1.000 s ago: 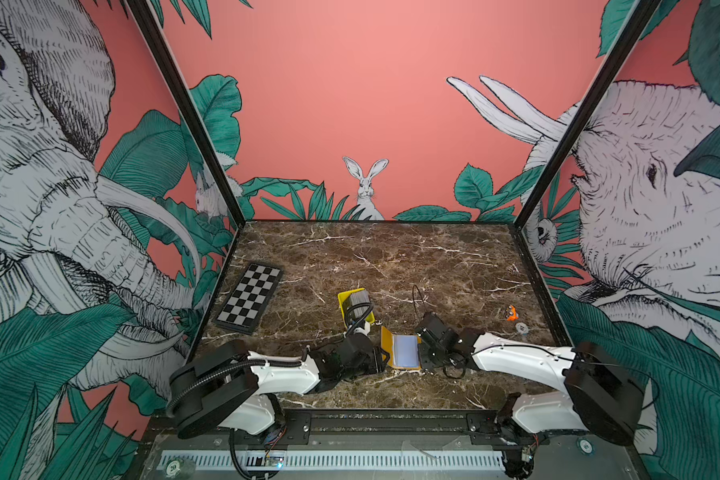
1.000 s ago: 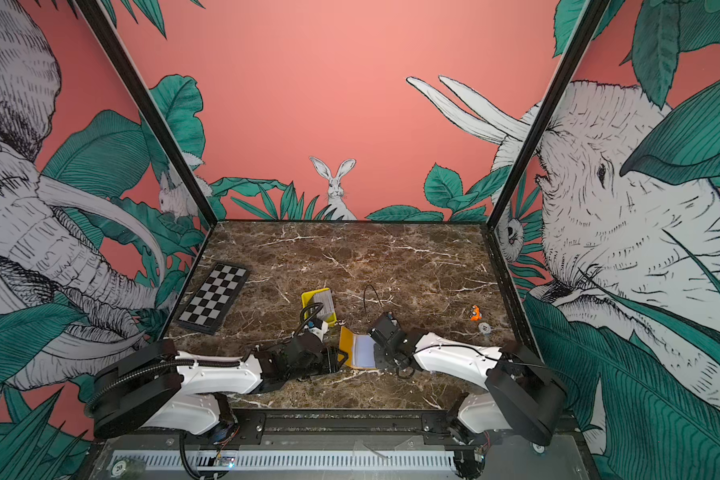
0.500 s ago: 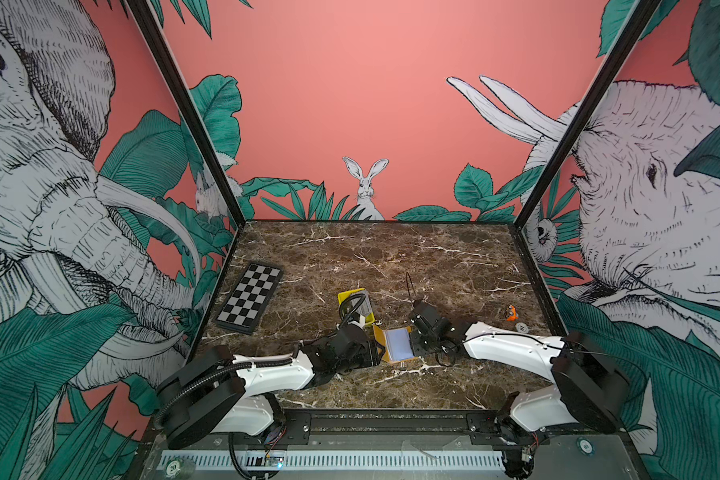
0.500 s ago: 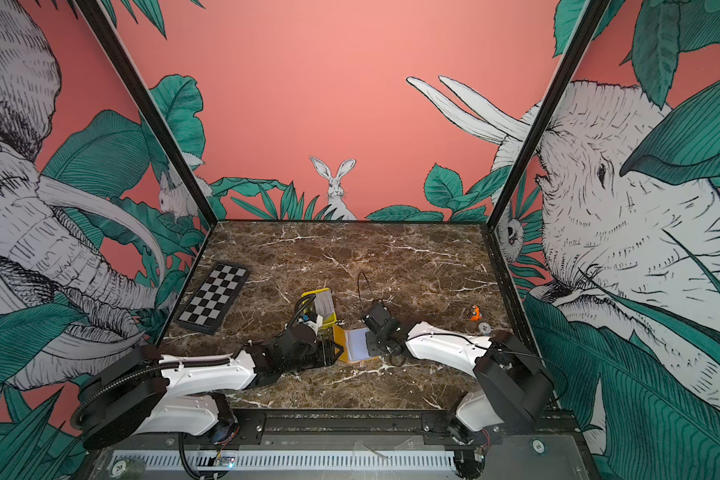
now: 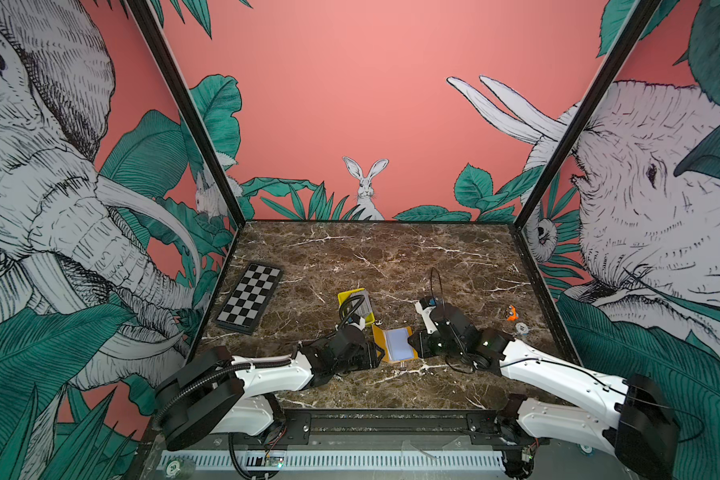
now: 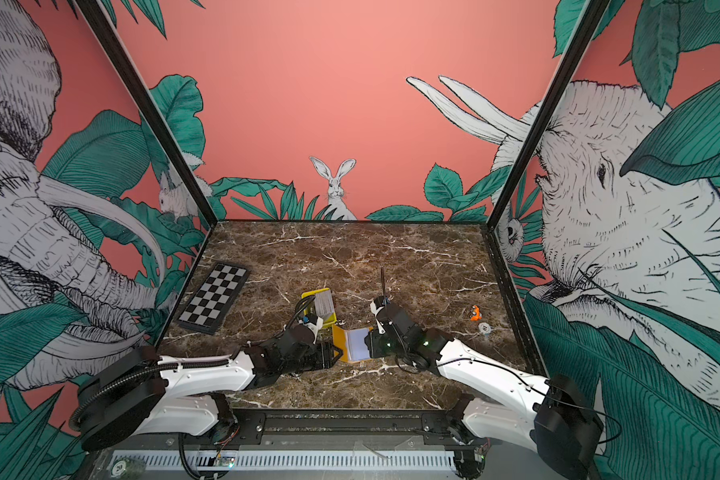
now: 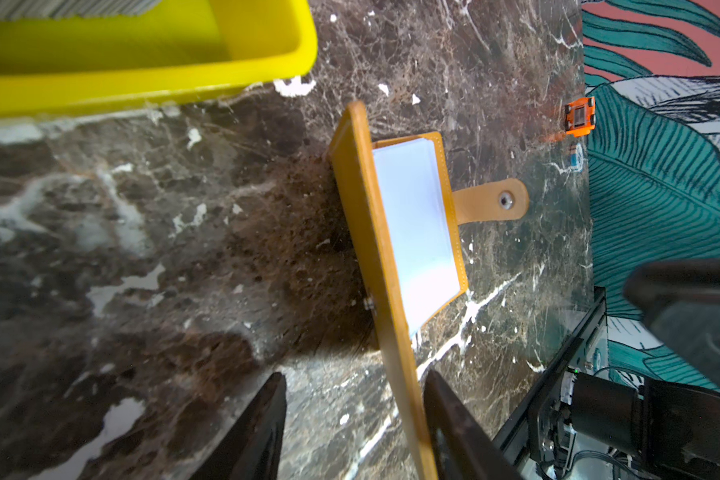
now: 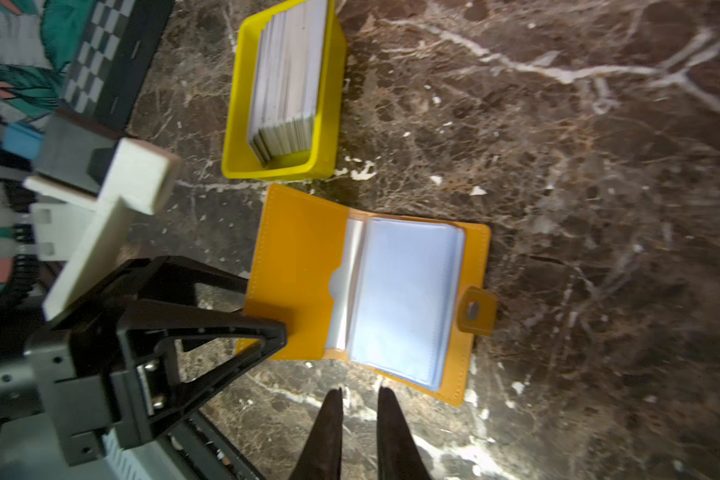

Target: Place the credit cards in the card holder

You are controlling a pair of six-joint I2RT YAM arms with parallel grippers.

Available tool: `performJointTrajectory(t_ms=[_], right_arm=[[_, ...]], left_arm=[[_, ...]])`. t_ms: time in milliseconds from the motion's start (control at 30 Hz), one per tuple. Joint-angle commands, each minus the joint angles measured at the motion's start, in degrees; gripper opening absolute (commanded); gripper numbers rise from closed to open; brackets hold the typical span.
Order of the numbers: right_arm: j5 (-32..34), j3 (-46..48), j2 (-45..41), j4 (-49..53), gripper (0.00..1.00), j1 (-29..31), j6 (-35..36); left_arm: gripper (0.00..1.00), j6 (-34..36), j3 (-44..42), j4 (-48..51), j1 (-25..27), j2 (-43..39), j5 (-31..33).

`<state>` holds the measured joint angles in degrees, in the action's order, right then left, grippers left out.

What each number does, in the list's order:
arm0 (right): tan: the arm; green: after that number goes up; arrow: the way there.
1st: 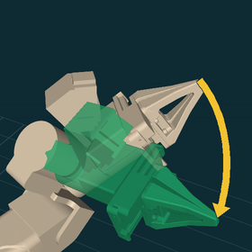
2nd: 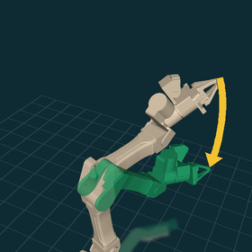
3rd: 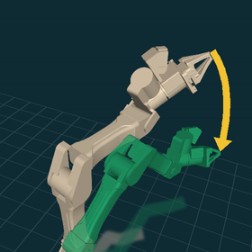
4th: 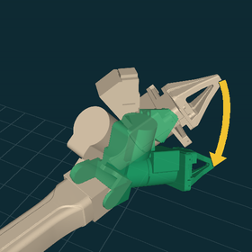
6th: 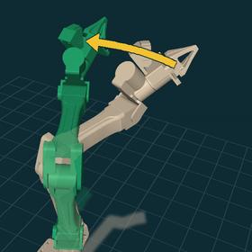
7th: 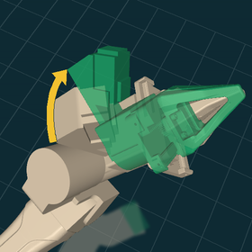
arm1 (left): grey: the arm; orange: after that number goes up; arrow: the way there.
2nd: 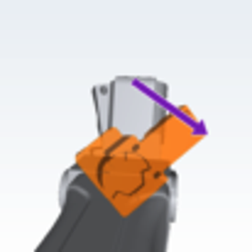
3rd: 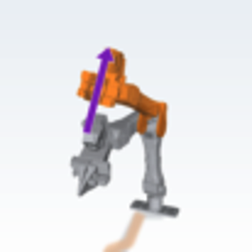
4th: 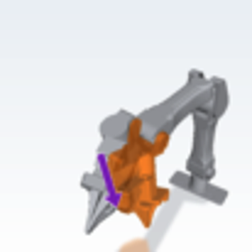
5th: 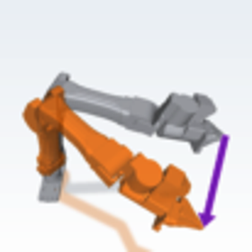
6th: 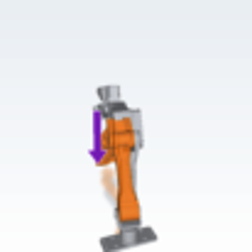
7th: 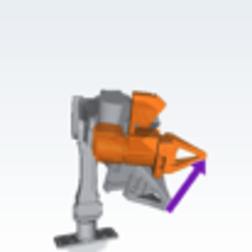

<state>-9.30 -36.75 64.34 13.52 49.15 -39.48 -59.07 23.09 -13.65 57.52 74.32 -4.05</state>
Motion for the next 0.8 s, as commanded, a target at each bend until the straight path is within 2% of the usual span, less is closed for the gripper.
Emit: performJointTrajectory(t_ms=[0,267,500,633,767], right_arm=[[-6.0,-0.7,3.3,-7.7,0.18,0.9,-1.7],[-6.0,-4.9,14.0,-14.9,0.18,4.2,-3.1],[-5.6,-6.7,21.8,-17.4,0.17,5.8,-4.2],[-4.2,-7.7,25.4,-16.5,0.16,6.5,-4.5],[-2.9,-8.5,28.4,-15.1,0.15,7.1,-5.1]], left_arm=[[0.54,1.0,-0.8,-0.6,-0.2,-0.8,-0.5],[0.56,4.7,1.0,8.2,-0.2,-4.6,-2.8],[0.53,9.1,3.0,20.2,-0.1,-13.5,-2.7],[0.49,11.4,6.1,24.2,-0.6,-15.4,-2.2],[0.41,12.8,7.3,21.6,-1.1,-13.4,-2.6]])
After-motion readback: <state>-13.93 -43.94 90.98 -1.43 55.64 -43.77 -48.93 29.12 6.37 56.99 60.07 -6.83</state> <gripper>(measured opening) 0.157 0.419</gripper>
